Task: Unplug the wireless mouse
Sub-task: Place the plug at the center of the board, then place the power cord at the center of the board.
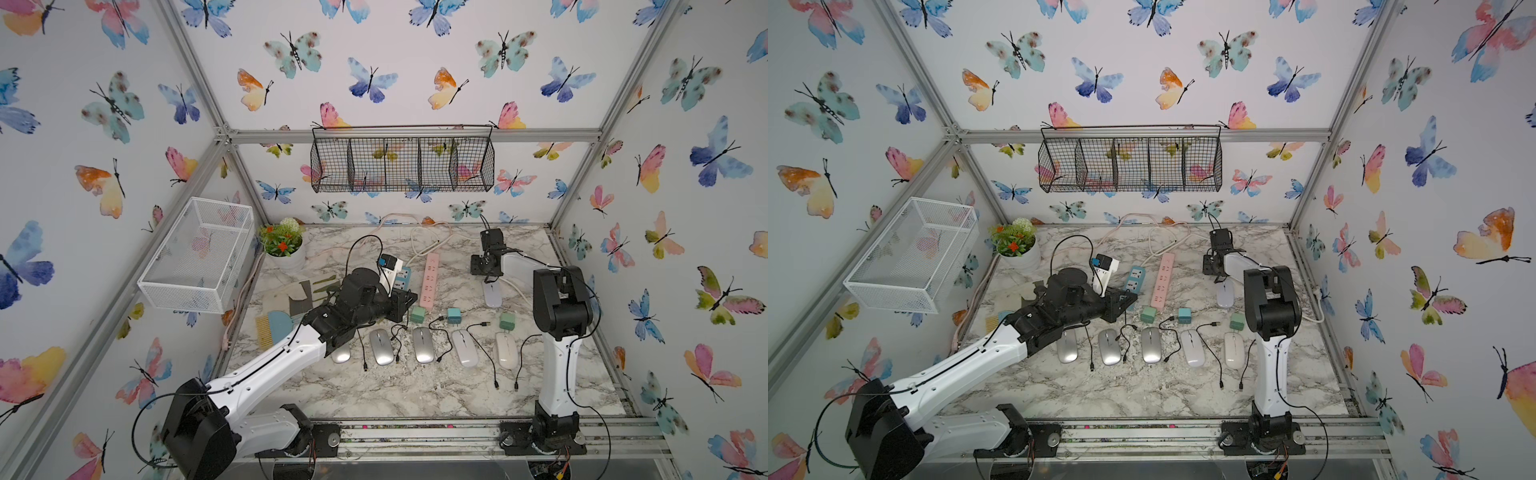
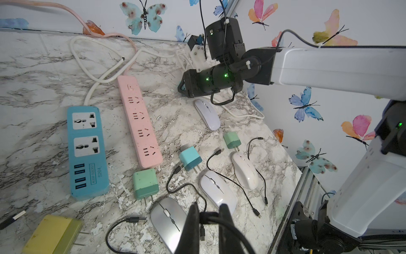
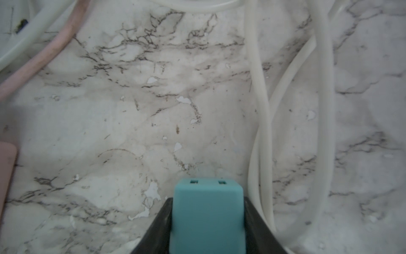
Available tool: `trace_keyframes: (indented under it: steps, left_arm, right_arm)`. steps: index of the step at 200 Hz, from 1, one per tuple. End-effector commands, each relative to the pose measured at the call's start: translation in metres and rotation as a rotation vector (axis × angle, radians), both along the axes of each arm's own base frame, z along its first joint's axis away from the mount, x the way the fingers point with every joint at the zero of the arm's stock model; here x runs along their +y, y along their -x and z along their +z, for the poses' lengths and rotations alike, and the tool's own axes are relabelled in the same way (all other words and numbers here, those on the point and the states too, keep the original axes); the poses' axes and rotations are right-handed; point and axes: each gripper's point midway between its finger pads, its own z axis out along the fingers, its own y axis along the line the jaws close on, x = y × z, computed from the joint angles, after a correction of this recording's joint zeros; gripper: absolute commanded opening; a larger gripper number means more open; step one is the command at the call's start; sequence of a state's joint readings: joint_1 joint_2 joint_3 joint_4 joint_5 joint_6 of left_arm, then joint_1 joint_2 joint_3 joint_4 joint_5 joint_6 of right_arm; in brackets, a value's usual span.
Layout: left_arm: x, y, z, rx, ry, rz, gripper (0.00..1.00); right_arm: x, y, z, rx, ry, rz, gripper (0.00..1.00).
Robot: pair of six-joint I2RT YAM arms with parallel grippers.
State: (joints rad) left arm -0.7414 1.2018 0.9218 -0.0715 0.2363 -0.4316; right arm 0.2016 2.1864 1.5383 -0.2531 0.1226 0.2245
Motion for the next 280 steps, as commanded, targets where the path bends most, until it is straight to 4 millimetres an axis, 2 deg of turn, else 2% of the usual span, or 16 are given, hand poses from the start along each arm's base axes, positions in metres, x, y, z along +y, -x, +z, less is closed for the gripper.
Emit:
trace_keyframes:
  steps: [1,13,23,50,71,83,104,124,144,165,178,212,246,261,280]
  left_arm:
    - [0.001,0.001,0.006,-0.01,0.015,0.005,0.0]
    - [0.001,0.001,0.006,-0.008,0.014,0.005,0.0]
    - [0.001,0.0,0.007,-0.009,0.016,0.006,0.0]
    - [0.001,0.001,0.009,-0.011,0.024,0.004,0.0]
    - [0.002,0.002,0.011,-0.012,0.031,0.005,0.0]
    - [0.003,0.003,0.012,-0.012,0.038,0.007,0.0]
    - [0.004,0.003,0.017,-0.016,0.049,0.02,0.0]
    - [0.011,-0.003,0.023,-0.035,0.045,0.063,0.0]
    - [0.017,-0.01,0.03,-0.053,0.042,0.091,0.0]
    - [0.026,-0.023,0.039,-0.07,0.05,0.131,0.0]
    - [0.031,-0.034,0.043,-0.079,0.051,0.164,0.0]
    - [0.036,-0.065,0.048,-0.092,0.029,0.237,0.0]
    - [0.025,-0.091,0.047,-0.053,0.009,0.25,0.0]
    - [0.016,-0.097,0.048,-0.03,0.013,0.23,0.0]
    - [0.004,-0.102,0.051,-0.004,0.034,0.205,0.0]
  right_arm:
    - [-0.019,0.013,-0.02,0.075,0.073,-0.046,0.02]
    - [-0.023,0.015,-0.019,0.075,0.089,-0.058,0.04]
    - [-0.025,0.016,-0.016,0.07,0.097,-0.063,0.12]
    - [-0.021,0.017,-0.013,0.065,0.072,-0.038,0.62]
    - [-0.013,0.016,-0.012,0.071,0.039,-0.006,0.78]
    - [-0.008,0.015,-0.01,0.064,0.018,0.008,0.83]
    - [0.002,0.008,0.013,0.017,-0.03,0.041,0.85]
    - [0.016,0.004,0.056,-0.068,-0.106,0.091,0.85]
    - [0.032,0.014,0.108,-0.2,-0.203,0.154,0.85]
    - [0.052,0.043,0.162,-0.369,-0.339,0.224,0.8]
    - [0.068,0.068,0.189,-0.475,-0.389,0.277,0.78]
    - [0.111,0.137,0.242,-0.656,-0.46,0.446,0.78]
    - [0.154,0.218,0.276,-0.802,-0.616,0.716,0.82]
    - [0.164,0.236,0.285,-0.825,-0.676,0.772,0.8]
    - [0.175,0.249,0.289,-0.829,-0.698,0.823,0.78]
